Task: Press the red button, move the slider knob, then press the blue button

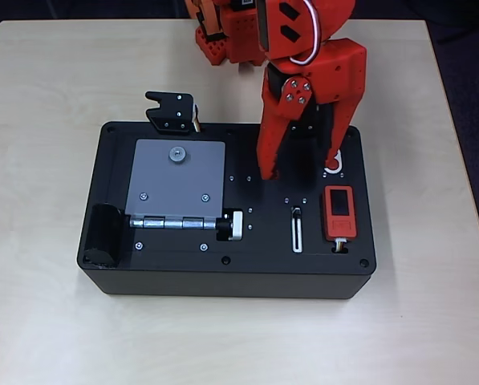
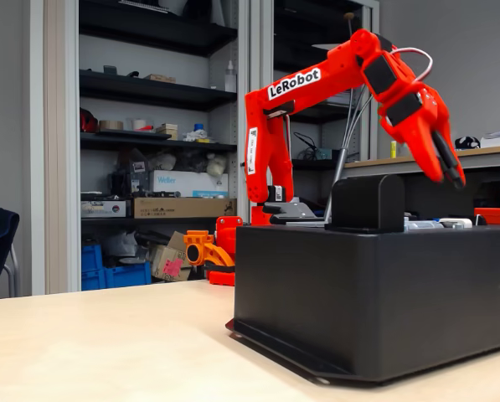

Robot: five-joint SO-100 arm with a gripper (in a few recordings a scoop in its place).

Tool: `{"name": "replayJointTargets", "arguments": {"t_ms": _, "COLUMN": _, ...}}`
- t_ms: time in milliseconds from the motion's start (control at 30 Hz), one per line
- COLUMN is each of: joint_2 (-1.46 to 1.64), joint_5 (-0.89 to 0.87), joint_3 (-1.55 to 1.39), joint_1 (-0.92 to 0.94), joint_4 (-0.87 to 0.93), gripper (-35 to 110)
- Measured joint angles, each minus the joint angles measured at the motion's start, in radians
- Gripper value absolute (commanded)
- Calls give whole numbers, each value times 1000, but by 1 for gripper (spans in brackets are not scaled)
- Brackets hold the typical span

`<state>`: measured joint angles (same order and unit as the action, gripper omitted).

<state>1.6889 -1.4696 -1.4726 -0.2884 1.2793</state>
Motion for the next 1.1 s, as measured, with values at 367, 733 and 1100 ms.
{"name": "replayJointTargets", "arguments": {"t_ms": 367, "joint_2": -103, "joint_5": 12, "joint_3": 37, "joint_1": 38, "joint_4": 0, "gripper": 0}}
{"name": "replayJointTargets", "arguments": {"t_ms": 733, "joint_2": -140, "joint_5": 15, "joint_3": 66, "joint_1": 57, "joint_4": 0, "gripper": 0}}
{"name": "replayJointTargets", "arguments": {"t_ms": 1100, "joint_2": -213, "joint_5": 9, "joint_3": 118, "joint_1": 58, "joint_4": -9, "gripper": 0}}
